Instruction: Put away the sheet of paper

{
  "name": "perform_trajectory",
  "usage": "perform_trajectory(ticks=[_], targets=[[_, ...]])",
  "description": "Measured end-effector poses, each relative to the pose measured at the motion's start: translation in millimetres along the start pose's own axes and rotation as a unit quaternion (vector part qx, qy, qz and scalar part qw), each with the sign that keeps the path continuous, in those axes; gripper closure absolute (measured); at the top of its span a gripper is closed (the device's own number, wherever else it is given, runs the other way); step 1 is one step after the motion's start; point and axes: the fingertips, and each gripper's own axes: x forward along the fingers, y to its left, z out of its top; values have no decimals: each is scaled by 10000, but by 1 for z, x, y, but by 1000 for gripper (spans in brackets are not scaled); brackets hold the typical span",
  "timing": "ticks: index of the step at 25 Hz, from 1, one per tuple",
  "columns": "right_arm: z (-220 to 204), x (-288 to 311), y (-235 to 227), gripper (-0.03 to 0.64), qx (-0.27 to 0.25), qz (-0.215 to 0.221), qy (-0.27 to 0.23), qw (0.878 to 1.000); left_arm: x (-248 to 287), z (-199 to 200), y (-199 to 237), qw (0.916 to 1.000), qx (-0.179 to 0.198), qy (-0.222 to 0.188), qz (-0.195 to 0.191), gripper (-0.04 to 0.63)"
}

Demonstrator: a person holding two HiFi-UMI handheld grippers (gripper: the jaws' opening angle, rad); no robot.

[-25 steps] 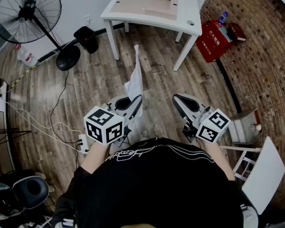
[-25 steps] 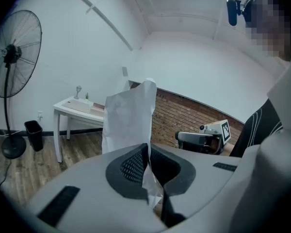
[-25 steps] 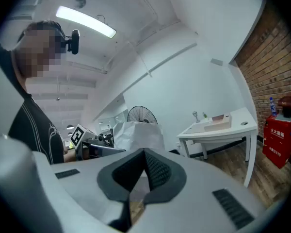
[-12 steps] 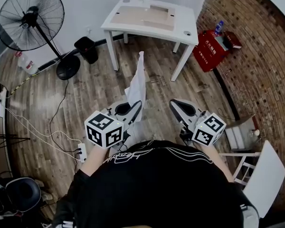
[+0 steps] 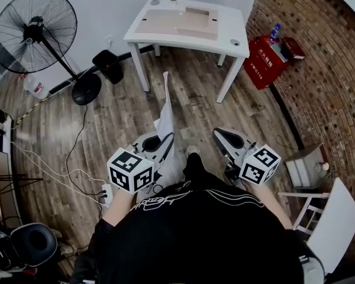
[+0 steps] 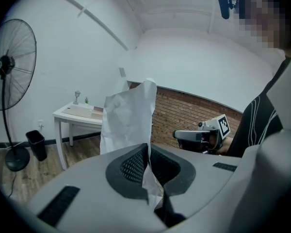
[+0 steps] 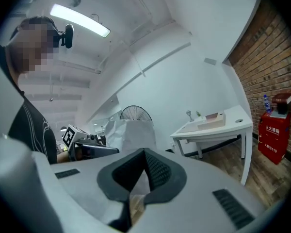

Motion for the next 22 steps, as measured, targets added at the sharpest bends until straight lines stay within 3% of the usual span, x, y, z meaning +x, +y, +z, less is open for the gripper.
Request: perform_trajectory(ticks=[5,13,17,22], targets=[[6,24,-36,617,177,-5,14,9998,28,10,26,9997,-217,114,32,563],[29,82,-133,617,560,-91,87,9984,106,36,98,9973,-613,387,68,563],[45,105,-180,617,580,-63,180,9981,159,51,130,9959,-689,589,70,563],[74,126,-227,617,496,-50,149,9986,205,83,156,9953,-823,507,0,563]])
